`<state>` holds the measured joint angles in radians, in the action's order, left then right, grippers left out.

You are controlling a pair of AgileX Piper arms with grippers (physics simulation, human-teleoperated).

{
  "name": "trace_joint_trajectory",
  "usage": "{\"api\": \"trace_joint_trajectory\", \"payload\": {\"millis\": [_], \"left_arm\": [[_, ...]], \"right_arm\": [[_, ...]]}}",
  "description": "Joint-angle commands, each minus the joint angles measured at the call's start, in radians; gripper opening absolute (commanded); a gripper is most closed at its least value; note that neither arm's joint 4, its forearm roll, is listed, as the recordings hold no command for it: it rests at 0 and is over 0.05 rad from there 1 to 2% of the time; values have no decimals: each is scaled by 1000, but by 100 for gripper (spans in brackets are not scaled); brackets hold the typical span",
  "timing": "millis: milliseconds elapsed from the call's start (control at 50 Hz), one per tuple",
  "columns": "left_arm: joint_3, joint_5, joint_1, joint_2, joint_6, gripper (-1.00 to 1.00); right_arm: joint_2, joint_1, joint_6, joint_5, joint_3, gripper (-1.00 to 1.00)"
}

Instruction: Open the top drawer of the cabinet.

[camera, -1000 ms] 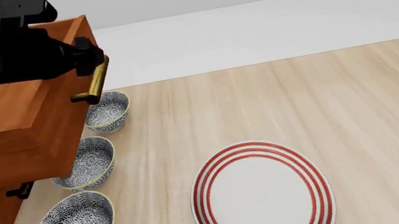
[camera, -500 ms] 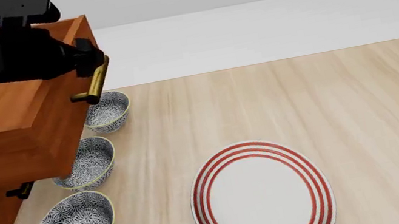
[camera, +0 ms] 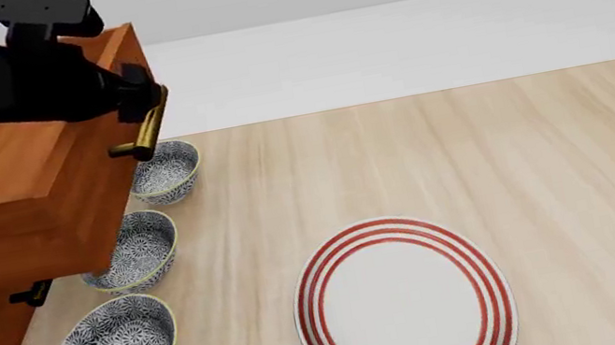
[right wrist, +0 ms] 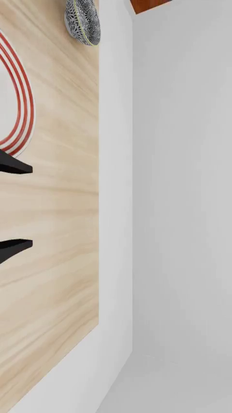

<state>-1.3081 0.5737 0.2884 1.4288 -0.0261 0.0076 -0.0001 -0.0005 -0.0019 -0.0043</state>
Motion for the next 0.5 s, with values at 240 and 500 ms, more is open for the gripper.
{"api": "trace_joint_trajectory", "payload": {"millis": [240,500], "left_arm": [[-51,130,100,-11,-44,100],[-104,166,110,-53,-41,100]], "right_arm": [[0,0,0,0,0,100],[0,0,0,0,0,100]]}}
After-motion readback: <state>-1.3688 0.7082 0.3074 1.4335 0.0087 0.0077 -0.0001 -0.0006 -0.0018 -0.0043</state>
